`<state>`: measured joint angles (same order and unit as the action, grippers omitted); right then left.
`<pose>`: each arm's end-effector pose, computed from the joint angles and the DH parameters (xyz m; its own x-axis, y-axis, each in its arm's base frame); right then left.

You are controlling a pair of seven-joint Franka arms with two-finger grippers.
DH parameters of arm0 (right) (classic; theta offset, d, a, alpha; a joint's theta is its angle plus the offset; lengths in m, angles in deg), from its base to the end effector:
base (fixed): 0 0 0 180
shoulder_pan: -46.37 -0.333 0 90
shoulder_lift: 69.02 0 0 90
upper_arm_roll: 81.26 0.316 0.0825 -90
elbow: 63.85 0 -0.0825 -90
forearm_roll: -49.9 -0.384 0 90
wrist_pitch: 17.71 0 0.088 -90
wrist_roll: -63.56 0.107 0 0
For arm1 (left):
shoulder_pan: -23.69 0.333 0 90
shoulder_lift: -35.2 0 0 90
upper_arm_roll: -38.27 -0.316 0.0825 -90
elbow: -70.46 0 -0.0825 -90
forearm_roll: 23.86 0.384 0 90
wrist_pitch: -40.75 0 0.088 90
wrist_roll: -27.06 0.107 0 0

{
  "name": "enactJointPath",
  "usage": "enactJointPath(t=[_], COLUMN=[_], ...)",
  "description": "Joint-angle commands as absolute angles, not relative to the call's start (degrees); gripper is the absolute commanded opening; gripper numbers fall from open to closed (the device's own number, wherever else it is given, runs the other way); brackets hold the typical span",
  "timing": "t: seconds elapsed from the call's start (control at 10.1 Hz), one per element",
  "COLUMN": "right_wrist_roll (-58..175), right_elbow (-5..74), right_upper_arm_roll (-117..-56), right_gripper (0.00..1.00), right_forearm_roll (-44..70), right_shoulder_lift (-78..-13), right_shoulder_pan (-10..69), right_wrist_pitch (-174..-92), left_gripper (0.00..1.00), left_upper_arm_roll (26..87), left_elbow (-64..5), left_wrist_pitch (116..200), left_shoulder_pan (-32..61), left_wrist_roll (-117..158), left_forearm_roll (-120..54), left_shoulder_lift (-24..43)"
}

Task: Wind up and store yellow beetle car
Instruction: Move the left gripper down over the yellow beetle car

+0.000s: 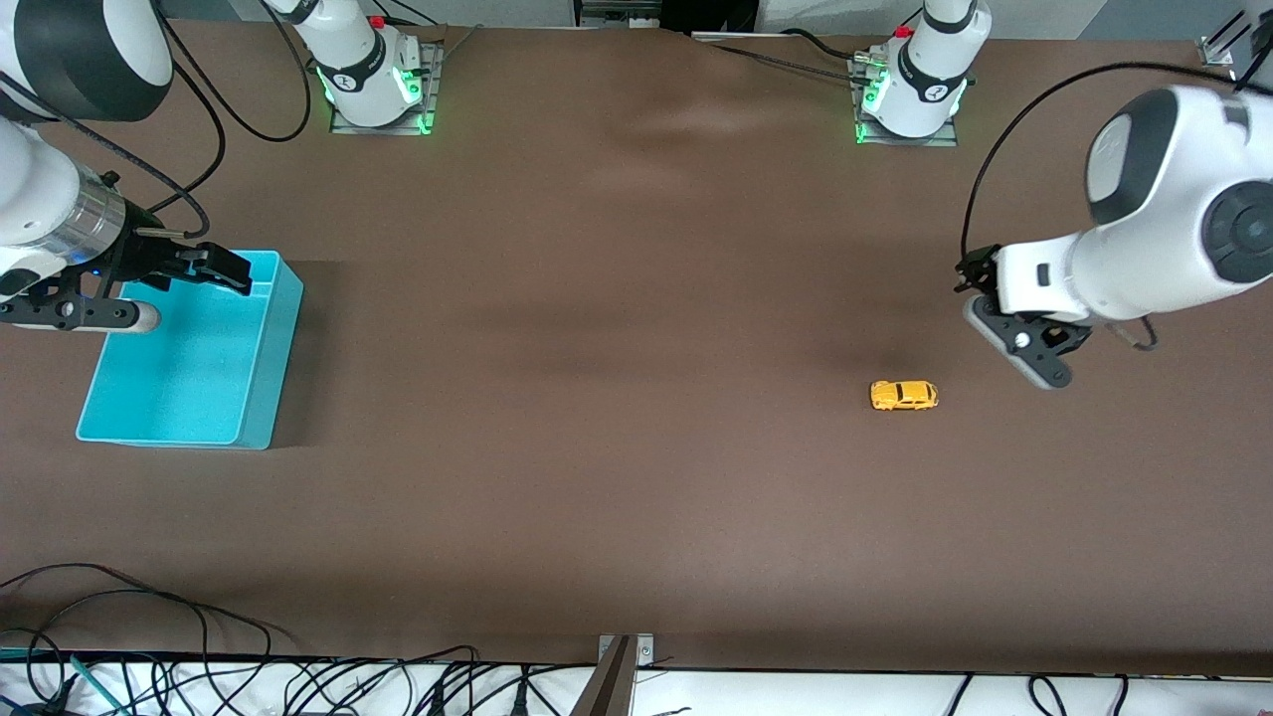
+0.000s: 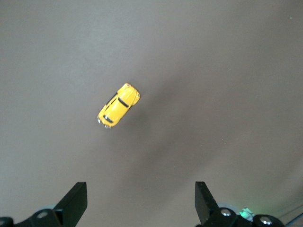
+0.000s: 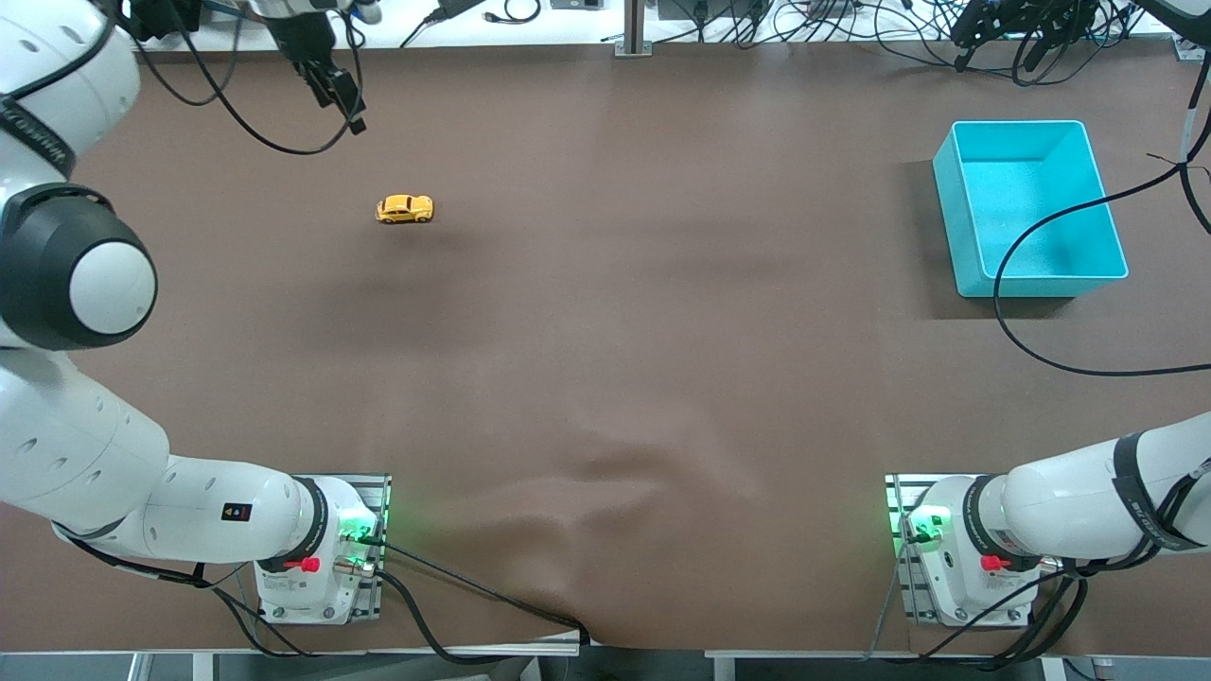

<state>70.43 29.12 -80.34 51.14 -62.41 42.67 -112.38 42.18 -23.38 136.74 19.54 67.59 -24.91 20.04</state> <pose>0.5875 0.0449 0.5407 0.9959 -0.0377 -0.0826 -0.0354 -0.9989 0.0296 0.6080 -0.0844 0.4457 0.6477 -0.7475 -0.1478 -0.7272 -0.6643 0.1727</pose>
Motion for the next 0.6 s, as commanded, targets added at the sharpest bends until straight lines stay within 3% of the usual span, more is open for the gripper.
enactJointPath(t=[0.0, 0.2, 0.5], right_wrist_roll=[70.33, 70.33, 70.33], right_elbow=[27.47, 27.47, 27.47], right_upper_arm_roll=[-80.29, -80.29, -80.29], right_gripper=[1.00, 1.00, 1.00], right_forearm_roll=[50.34, 50.34, 50.34], right_shoulder_lift=[-61.73, -61.64, -61.73], right_shoulder_pan=[43.03, 43.03, 43.03], right_wrist_pitch=[-111.22, -111.22, -111.22], left_gripper=[1.00, 1.00, 1.00], left_upper_arm_roll=[42.05, 41.96, 41.96], left_elbow=[-24.46, -27.78, -37.01], left_wrist_pitch=[142.50, 149.43, 167.43], left_shoulder_pan=[19.12, 19.56, 19.82], left_wrist_roll=[78.86, 90.02, 97.11], left_forearm_roll=[-23.60, -23.60, -20.11], left_shoulder_lift=[16.23, 13.68, 12.00])
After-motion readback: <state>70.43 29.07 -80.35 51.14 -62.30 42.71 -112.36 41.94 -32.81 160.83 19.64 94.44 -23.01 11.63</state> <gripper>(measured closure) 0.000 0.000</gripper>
